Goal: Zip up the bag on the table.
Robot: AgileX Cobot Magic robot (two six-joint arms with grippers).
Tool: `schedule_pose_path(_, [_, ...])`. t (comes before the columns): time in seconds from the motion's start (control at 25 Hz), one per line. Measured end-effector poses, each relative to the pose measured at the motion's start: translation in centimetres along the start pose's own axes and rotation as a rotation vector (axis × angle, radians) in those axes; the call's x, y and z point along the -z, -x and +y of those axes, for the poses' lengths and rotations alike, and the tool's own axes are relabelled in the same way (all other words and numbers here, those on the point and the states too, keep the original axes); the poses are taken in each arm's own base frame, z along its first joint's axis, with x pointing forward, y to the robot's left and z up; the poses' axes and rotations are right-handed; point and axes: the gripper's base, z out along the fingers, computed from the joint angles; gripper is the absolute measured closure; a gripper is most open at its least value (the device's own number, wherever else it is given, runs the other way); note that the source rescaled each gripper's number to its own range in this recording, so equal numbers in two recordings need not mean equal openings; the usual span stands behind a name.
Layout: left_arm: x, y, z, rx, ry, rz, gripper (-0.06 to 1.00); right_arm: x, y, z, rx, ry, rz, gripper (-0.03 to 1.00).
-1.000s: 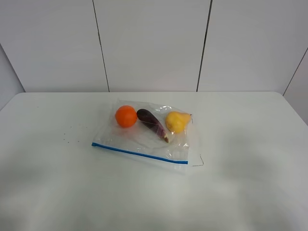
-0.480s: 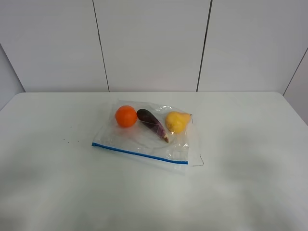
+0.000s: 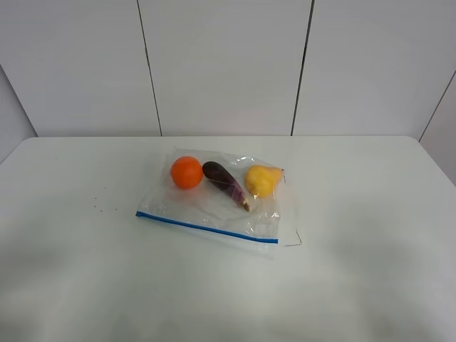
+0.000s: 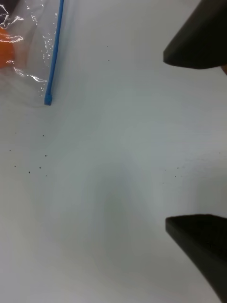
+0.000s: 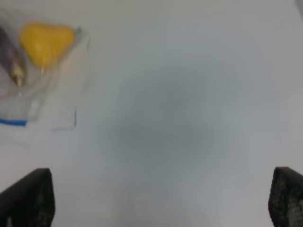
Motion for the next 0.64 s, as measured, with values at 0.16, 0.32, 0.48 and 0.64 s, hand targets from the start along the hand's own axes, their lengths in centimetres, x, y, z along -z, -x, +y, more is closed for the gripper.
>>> schedule_pose_path(0.16, [0.00, 0.00, 0.00, 0.000, 0.000, 0.000, 0.01, 0.09, -0.05, 0.01, -0.001, 0.001, -0.007, -0.03])
schedule_pose_path(0.32, [0.00, 0.00, 0.00, 0.000, 0.000, 0.000, 0.01, 0.09, -0.05, 0.01, -0.001, 0.001, -0.007, -0.03])
schedule_pose_path(0.48, [0.00, 0.00, 0.00, 0.000, 0.000, 0.000, 0.01, 0.09, -0.05, 0.01, -0.002, 0.001, -0.007, -0.03])
schedule_pose_path(0.64, [0.00, 0.00, 0.00, 0.000, 0.000, 0.000, 0.01, 0.09, -0.05, 0.01, -0.002, 0.001, -0.007, -0.03])
